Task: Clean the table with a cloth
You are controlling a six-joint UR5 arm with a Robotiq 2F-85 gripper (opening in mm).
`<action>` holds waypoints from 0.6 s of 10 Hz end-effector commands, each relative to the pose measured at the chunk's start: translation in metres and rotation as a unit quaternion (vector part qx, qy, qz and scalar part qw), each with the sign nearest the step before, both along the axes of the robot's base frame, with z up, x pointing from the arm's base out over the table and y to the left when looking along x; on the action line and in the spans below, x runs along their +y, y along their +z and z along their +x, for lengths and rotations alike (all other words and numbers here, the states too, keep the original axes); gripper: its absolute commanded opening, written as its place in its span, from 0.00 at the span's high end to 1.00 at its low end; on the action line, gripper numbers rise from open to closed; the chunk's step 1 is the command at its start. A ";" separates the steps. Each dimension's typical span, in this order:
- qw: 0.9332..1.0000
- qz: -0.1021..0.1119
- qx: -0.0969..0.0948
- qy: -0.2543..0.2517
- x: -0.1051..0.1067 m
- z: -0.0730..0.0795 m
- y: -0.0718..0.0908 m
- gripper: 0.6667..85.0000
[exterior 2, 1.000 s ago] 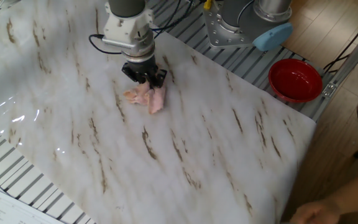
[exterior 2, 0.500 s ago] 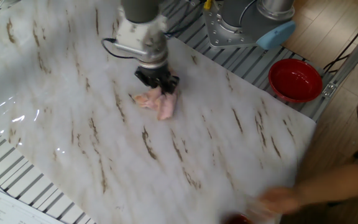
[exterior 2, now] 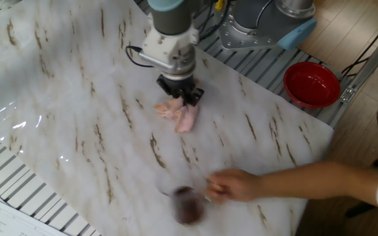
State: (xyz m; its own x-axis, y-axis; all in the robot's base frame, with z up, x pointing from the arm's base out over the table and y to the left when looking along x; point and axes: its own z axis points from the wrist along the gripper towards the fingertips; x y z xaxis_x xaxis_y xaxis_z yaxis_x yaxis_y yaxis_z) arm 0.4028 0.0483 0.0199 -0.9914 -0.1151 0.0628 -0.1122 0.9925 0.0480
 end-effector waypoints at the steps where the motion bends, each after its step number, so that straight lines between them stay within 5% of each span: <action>1: 1.000 0.007 0.008 -0.022 0.011 -0.006 0.002 0.99; 4: 1.000 -0.010 -0.018 0.020 -0.031 -0.001 -0.016 0.99; 6: 0.998 -0.027 -0.020 0.049 -0.061 0.000 -0.010 0.99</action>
